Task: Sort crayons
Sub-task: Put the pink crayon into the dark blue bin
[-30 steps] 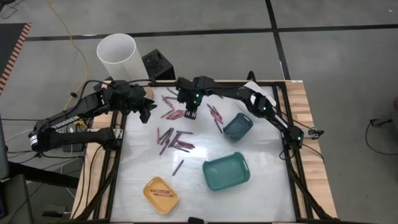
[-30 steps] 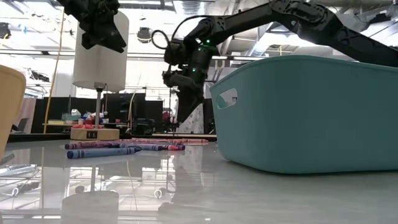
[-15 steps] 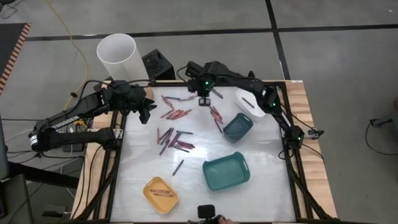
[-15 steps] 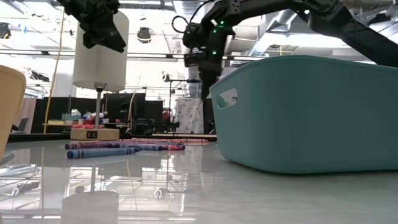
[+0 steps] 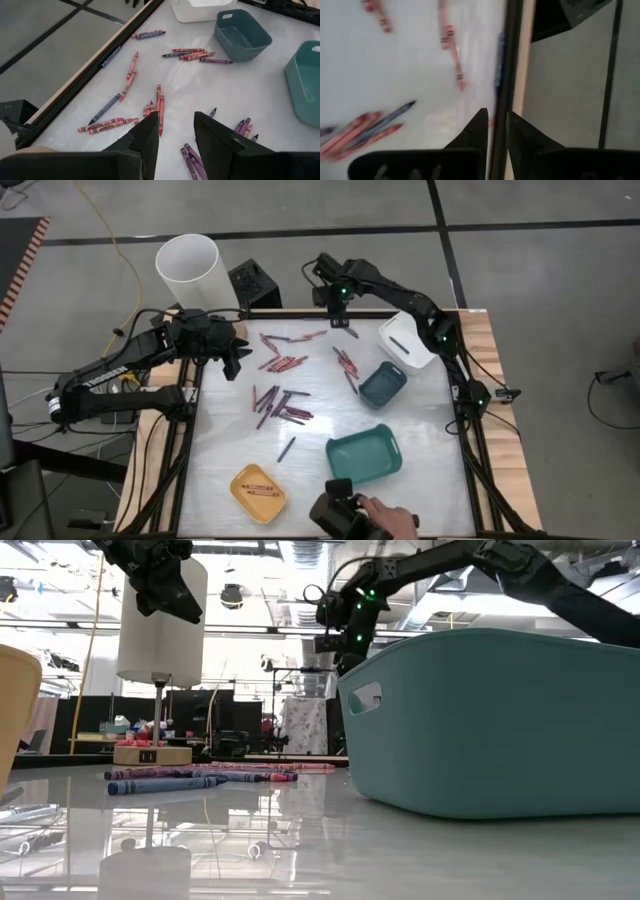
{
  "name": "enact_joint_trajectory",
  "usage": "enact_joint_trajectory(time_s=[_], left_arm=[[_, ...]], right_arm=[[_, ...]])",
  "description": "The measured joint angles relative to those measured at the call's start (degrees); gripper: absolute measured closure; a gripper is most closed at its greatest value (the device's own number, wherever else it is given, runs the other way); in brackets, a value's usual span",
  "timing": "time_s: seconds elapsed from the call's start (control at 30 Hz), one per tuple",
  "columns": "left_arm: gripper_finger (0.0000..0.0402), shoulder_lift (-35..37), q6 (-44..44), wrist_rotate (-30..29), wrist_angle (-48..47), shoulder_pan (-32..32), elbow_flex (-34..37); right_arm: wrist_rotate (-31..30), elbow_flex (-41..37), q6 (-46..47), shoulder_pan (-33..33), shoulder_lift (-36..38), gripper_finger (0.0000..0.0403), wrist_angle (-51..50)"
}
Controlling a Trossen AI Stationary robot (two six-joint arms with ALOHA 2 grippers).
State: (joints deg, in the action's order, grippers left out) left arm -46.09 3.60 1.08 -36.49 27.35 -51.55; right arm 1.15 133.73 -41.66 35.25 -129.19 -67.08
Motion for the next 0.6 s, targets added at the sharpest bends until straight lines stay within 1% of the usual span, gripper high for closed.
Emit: enact_joint_trajectory(time_s=[0.13,0.2,0.27,0.37,0.5,0.6], left_arm=[[0.029,0.0,-0.2,0.0,0.2,0.0,0.0],[0.029,0.0,-0.2,0.0,0.3,0.0,0.0],[0.029,0.0,-0.2,0.0,0.3,0.0,0.0],[0.029,0.0,-0.6,0.0,0.3,0.0,0.0],[0.029,0.0,-1.0,-0.1,0.3,0.0,0.0],[0.029,0.0,-1.0,-0.1,0.3,0.0,0.0]], right_arm=[[2.5,0.0,-0.8,0.4,-1.2,0.0332,4.9],[3.8,0.0,-1.0,0.3,-1.5,0.032,5.6],[4.4,0.1,-1.0,-0.6,-2.6,0.0299,7.6],[4.5,-0.1,-1.0,-1.0,-3.8,0.0252,6.9],[2.4,-0.1,-2.2,-2.1,-4.5,0.0192,6.9],[2.1,0.0,-3.0,-2.7,-4.4,0.0171,8.7]])
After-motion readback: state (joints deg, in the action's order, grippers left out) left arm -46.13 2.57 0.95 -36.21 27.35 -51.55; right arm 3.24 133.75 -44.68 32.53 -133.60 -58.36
